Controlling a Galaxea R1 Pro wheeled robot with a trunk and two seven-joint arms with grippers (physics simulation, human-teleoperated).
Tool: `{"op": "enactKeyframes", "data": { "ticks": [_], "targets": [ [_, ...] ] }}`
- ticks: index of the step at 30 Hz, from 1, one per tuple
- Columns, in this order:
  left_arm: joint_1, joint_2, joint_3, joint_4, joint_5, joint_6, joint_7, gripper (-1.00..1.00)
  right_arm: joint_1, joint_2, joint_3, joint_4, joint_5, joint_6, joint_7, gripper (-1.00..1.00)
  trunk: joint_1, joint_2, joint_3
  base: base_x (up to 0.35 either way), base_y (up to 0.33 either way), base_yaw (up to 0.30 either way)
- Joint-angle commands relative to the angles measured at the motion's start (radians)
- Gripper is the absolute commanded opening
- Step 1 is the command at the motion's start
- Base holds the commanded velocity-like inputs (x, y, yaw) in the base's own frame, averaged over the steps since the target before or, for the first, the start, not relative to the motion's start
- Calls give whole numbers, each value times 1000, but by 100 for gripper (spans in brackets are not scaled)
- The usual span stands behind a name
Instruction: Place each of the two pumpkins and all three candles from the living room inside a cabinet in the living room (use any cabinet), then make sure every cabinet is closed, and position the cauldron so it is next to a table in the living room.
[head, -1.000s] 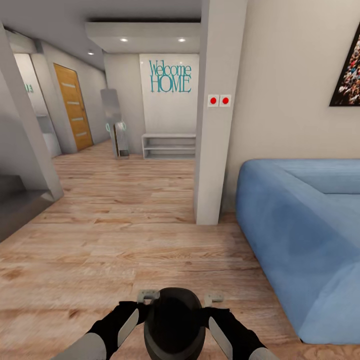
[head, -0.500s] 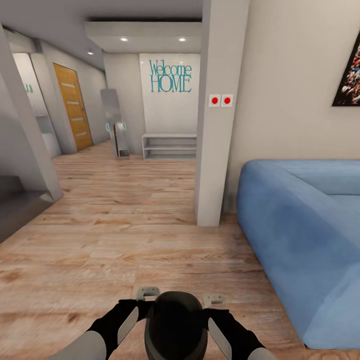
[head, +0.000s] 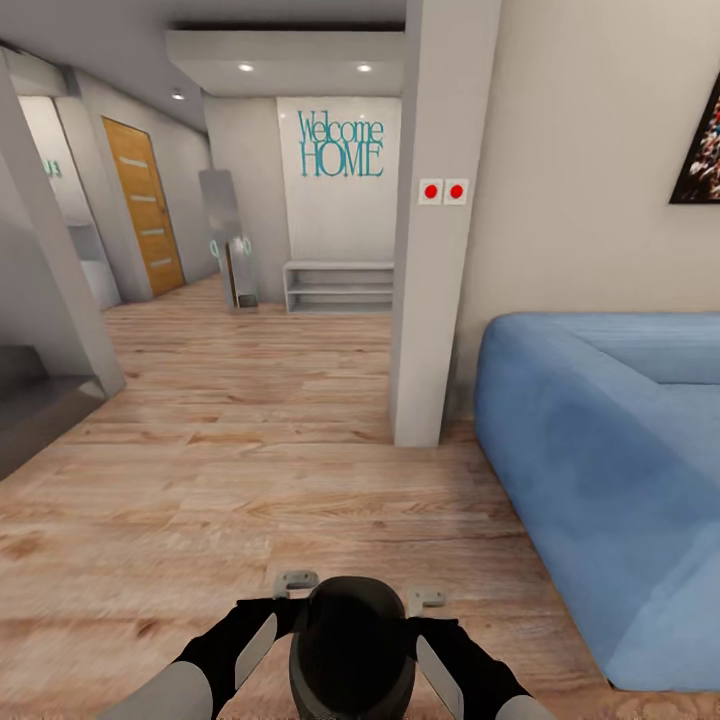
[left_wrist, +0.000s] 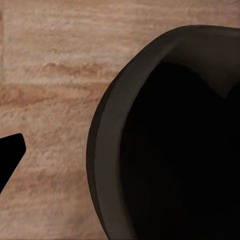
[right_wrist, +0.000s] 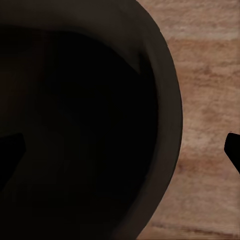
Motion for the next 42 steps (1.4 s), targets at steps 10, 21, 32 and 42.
{"op": "enactKeyframes", "data": {
  "ticks": [10,21,32,42],
  "targets": [
    [0,1,-9,-2,5,-14,5,100,-1,0,8,-2,-10,3,-9,100,4,-3,-40,0,0,0],
    [0,1,-11,-2,3,-25,7,100,-1,2,6,-3,-9,1,-10,100,9,-5,-82,0,0,0],
    [-4,1,-4,0,5,-10,11,100,-82,3,3,2,-20,3,-97,100,14,-8,-125,0,0,0],
    [-6,3,-3,-1,8,-1,15,100,-108,3,1,46,-23,1,-106,100,16,-9,-144,0,0,0]
  ]
}}
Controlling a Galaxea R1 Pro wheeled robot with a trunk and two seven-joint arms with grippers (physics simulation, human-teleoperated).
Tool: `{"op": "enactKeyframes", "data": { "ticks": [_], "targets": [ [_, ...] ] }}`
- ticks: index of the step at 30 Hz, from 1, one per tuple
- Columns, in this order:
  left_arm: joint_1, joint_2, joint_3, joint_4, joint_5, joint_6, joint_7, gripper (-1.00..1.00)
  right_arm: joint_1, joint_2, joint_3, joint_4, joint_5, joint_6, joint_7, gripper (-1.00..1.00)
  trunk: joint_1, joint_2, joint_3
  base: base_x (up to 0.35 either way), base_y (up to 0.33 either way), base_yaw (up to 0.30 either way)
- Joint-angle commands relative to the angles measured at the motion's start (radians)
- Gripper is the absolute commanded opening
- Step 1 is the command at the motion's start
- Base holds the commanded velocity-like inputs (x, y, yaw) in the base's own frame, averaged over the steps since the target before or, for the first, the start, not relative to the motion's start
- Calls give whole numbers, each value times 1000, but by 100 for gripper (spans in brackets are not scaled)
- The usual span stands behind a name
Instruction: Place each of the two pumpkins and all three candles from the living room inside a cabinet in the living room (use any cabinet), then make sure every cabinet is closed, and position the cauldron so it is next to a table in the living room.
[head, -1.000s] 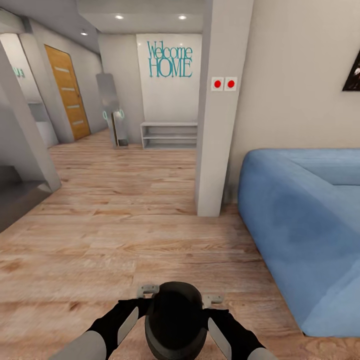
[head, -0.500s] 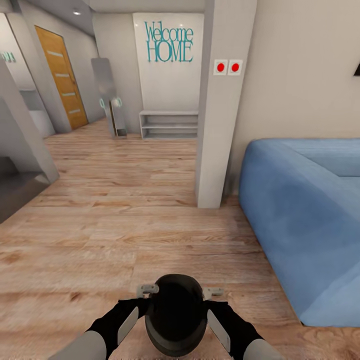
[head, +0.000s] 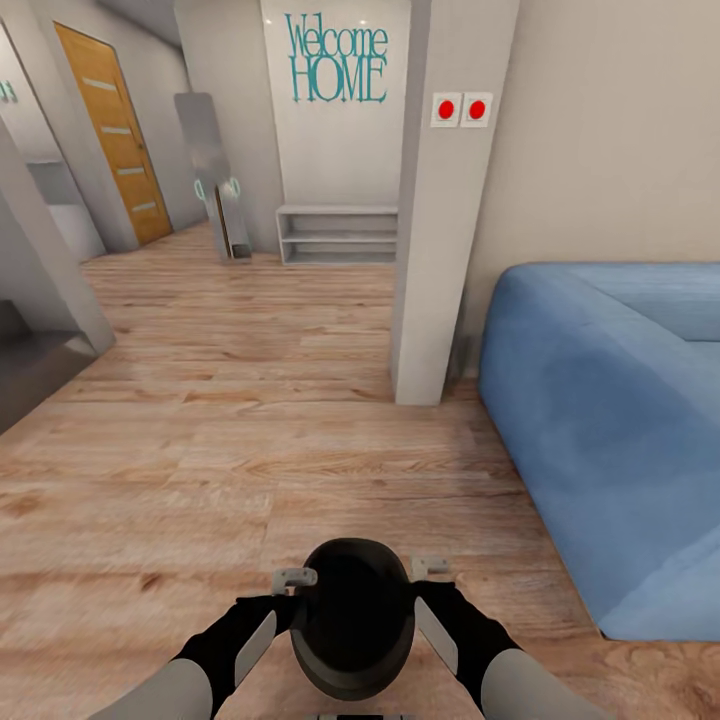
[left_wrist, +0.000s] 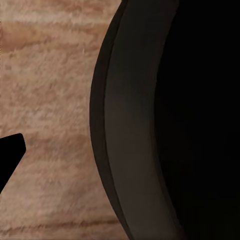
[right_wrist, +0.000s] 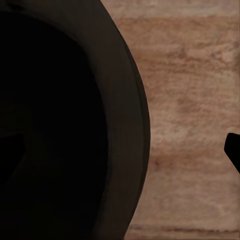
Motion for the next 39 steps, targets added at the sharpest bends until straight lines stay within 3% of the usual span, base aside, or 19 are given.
{"op": "enactKeyframes", "data": {
  "ticks": [1,8,13,19,35,39],
  "targets": [
    [0,1,-8,-2,10,4,6,100,-1,0,8,2,-11,4,-9,100,0,0,-1,0,0,0],
    [-8,1,-8,-2,10,3,7,100,-2,0,10,9,-12,3,-9,100,0,0,-1,0,0,0],
    [-50,1,-8,-1,10,-9,25,100,-3,-1,10,9,-11,1,-9,100,2,-2,-20,0,0,0],
    [-56,1,-8,-2,12,-19,29,100,-3,0,10,9,-8,0,-9,100,5,-3,-43,0,0,0],
    [-57,2,-8,-2,12,-21,29,100,-23,8,10,4,-11,1,-8,100,5,-3,-43,0,0,0],
    [-57,2,-8,-2,12,-21,29,100,-25,8,10,7,-11,-1,-8,100,7,-4,-59,0,0,0]
  ]
}}
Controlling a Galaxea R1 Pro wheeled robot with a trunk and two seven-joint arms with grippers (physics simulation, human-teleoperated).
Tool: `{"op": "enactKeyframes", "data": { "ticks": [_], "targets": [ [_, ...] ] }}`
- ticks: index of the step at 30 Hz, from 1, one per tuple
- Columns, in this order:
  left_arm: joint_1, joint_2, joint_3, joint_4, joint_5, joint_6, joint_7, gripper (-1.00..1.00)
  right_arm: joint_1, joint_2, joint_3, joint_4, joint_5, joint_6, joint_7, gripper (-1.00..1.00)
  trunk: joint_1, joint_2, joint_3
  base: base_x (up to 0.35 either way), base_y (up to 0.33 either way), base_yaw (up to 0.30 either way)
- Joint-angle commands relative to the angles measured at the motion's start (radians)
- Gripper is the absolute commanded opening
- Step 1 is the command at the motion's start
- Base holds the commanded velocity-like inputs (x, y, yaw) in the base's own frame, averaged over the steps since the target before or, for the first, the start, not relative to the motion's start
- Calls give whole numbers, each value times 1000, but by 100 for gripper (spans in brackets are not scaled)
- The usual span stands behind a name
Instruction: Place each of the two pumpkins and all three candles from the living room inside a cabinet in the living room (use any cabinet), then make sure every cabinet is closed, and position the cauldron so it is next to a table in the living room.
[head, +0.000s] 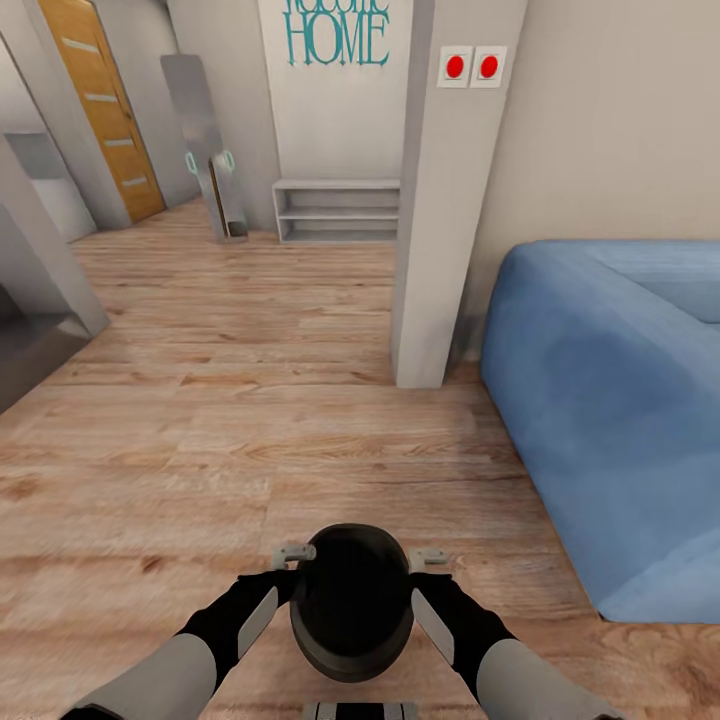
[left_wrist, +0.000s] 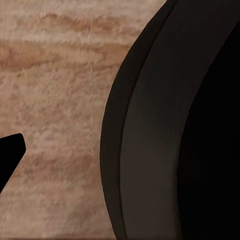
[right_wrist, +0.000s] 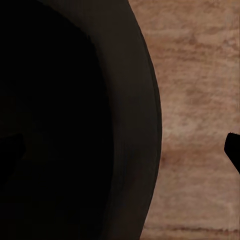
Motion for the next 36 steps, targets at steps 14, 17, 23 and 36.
{"op": "enactKeyframes", "data": {
  "ticks": [14,17,23,36],
  "targets": [
    [0,1,-8,-2,10,4,8,100,-1,-2,8,1,-9,-2,-9,100,1,-1,-13,0,0,0],
    [1,1,-8,-2,10,4,8,100,-1,-2,8,1,-8,-4,-9,100,1,-1,-13,0,0,0],
    [1,1,-8,-2,10,4,8,100,-1,-2,8,1,-5,-4,-9,100,2,-1,-16,0,0,0],
    [1,1,-8,-2,10,4,8,100,-1,-2,8,1,-2,-5,-9,100,2,-2,-24,0,0,0]
  ]
}}
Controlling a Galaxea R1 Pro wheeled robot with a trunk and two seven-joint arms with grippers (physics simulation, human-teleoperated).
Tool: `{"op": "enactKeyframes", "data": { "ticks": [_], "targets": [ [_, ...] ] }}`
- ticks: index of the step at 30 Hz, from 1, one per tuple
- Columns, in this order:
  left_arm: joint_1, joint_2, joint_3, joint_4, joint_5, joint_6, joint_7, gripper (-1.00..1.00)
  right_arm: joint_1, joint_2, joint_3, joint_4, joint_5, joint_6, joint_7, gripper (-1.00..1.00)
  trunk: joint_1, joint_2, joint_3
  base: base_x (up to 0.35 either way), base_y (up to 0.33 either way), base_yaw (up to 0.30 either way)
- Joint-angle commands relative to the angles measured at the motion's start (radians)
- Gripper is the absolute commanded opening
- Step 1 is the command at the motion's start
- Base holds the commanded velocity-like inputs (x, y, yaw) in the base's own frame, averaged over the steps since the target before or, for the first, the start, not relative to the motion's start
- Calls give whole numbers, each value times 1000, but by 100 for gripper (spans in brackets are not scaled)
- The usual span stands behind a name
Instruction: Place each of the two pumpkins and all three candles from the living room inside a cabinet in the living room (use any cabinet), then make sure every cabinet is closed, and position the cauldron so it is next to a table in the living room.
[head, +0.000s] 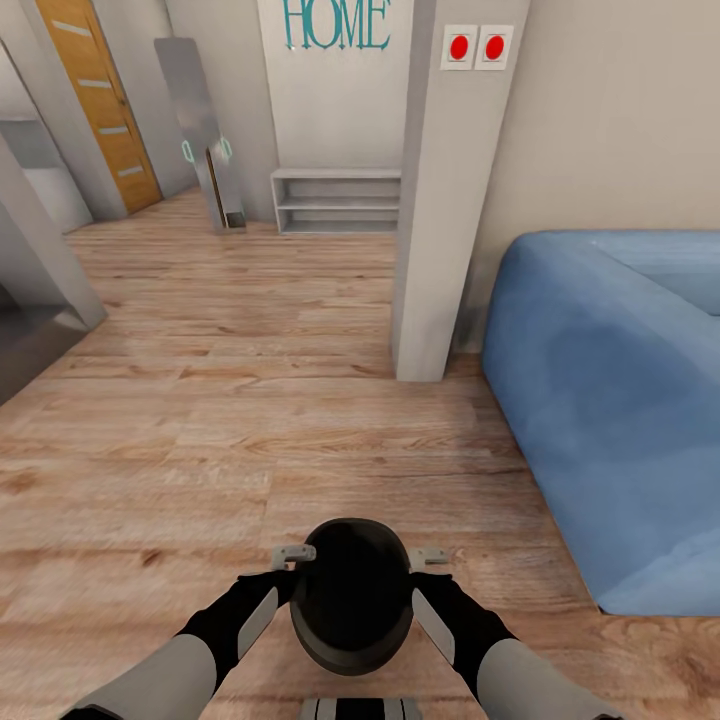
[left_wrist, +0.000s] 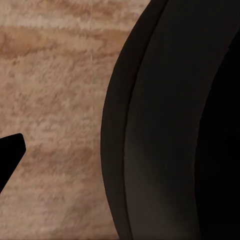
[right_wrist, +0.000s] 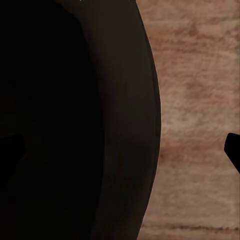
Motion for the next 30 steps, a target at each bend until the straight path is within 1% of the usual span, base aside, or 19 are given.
{"op": "enactKeyframes", "data": {
  "ticks": [1,20,21,30],
  "targets": [
    [0,1,-8,-2,10,4,8,100,0,-1,8,-2,-10,4,-9,100,0,0,-1,0,0,0],
    [0,1,-8,-7,10,7,6,100,0,-1,8,-2,-8,3,-9,100,0,0,-1,0,0,0],
    [0,1,-8,-8,10,7,6,100,0,-1,8,-2,-8,3,-9,-100,0,0,-1,0,0,0],
    [1,1,-8,-11,10,8,-1,100,0,-1,8,-2,-8,3,-9,-100,0,0,-1,0,0,0]
  ]
}}
